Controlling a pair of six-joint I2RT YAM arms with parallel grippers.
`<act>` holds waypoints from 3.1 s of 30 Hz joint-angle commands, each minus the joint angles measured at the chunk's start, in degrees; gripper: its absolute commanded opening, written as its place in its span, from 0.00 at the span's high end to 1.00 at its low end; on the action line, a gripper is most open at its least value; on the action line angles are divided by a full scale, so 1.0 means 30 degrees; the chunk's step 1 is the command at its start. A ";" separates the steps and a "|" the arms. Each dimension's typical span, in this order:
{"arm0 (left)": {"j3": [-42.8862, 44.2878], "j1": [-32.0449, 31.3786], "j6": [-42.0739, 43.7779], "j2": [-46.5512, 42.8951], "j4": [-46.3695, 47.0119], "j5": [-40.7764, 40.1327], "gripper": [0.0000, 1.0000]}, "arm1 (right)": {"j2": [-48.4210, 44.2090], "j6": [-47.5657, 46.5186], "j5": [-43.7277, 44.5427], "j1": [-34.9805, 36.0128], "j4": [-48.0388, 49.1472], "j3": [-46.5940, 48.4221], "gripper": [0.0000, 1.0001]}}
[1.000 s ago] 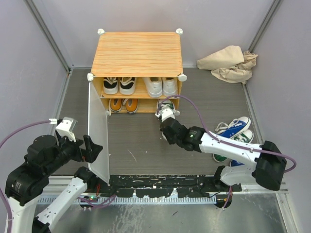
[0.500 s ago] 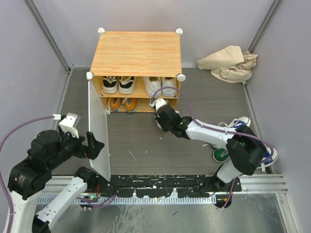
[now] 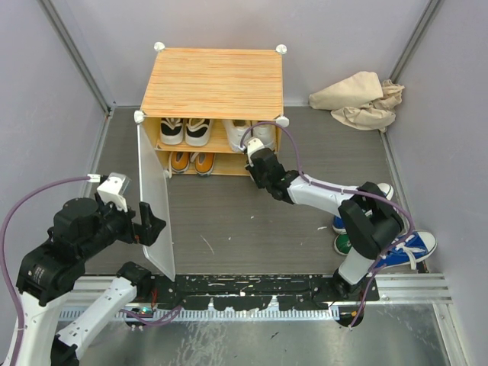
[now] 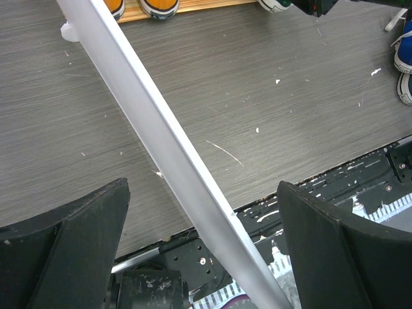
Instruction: Place and organize the shoes in the shoe cabinet
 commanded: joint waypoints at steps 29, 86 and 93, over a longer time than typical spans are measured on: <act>-0.0442 0.0098 -0.0183 0.0189 0.1022 -0.1414 0.02 | -0.4752 0.5481 0.0149 -0.0160 -0.3485 -0.0557 0.08; -0.0712 0.0084 0.0863 -0.1162 0.0952 -0.0911 0.02 | -0.8243 1.1264 0.9272 -1.0845 -0.8609 -0.2179 0.99; -0.0509 0.0084 0.0704 -0.1356 0.0772 -0.0870 0.02 | -0.6861 1.3372 0.7552 -1.2339 -1.0449 -0.2467 0.01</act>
